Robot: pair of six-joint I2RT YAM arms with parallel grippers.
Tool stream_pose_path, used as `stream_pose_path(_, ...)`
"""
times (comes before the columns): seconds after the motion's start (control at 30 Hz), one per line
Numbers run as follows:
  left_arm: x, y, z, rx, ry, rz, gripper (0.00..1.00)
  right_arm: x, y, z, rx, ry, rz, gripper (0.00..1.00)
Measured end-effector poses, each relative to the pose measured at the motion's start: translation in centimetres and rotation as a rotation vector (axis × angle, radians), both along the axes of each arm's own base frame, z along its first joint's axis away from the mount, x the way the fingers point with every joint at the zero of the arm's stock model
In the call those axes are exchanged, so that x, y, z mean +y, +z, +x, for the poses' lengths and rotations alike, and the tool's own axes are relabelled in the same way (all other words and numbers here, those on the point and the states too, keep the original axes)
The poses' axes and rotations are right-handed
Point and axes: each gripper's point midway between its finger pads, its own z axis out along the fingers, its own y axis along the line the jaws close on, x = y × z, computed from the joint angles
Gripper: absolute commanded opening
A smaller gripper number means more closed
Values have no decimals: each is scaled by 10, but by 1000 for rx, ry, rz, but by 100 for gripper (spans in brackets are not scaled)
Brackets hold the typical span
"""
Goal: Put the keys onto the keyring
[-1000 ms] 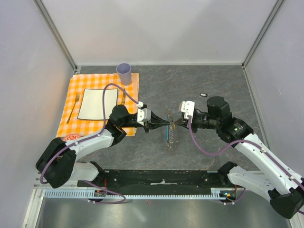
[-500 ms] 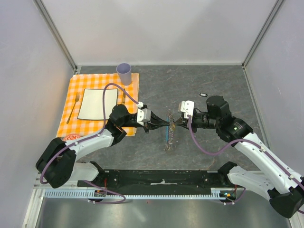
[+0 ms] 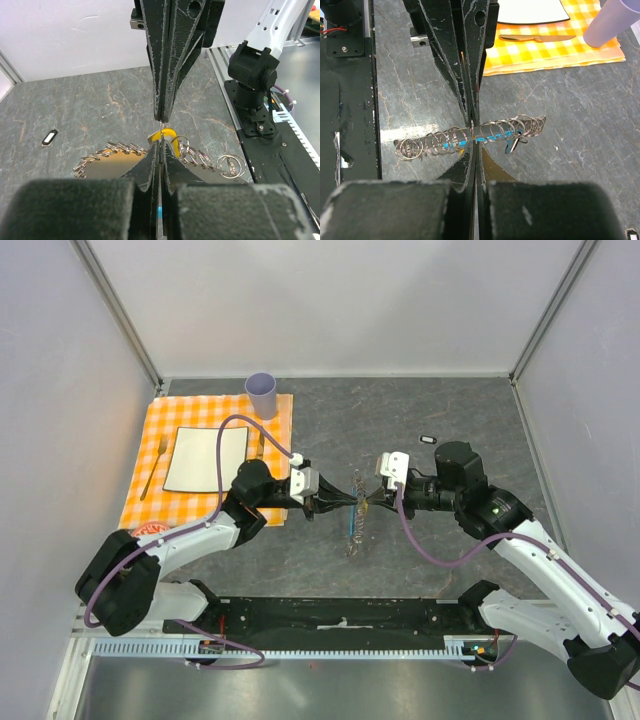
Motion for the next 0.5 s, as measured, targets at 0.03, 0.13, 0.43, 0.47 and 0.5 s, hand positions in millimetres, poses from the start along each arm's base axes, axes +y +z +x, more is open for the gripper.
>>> stream_pose_path(0.03, 0, 0, 0, 1, 3, 0, 2, 0, 0, 0, 0, 0, 0, 0)
stream_pose_path(0.13, 0, 0, 2, 4, 12, 1, 2, 0, 0, 0, 0, 0, 0, 0)
stream_pose_path(0.43, 0, 0, 2, 3, 15, 0, 2, 0, 0, 0, 0, 0, 0, 0)
stream_pose_path(0.47, 0, 1, 2, 2, 15, 0, 2, 0, 0, 0, 0, 0, 0, 0)
stream_pose_path(0.5, 0, 1, 2, 2, 15, 0, 2, 0, 0, 0, 0, 0, 0, 0)
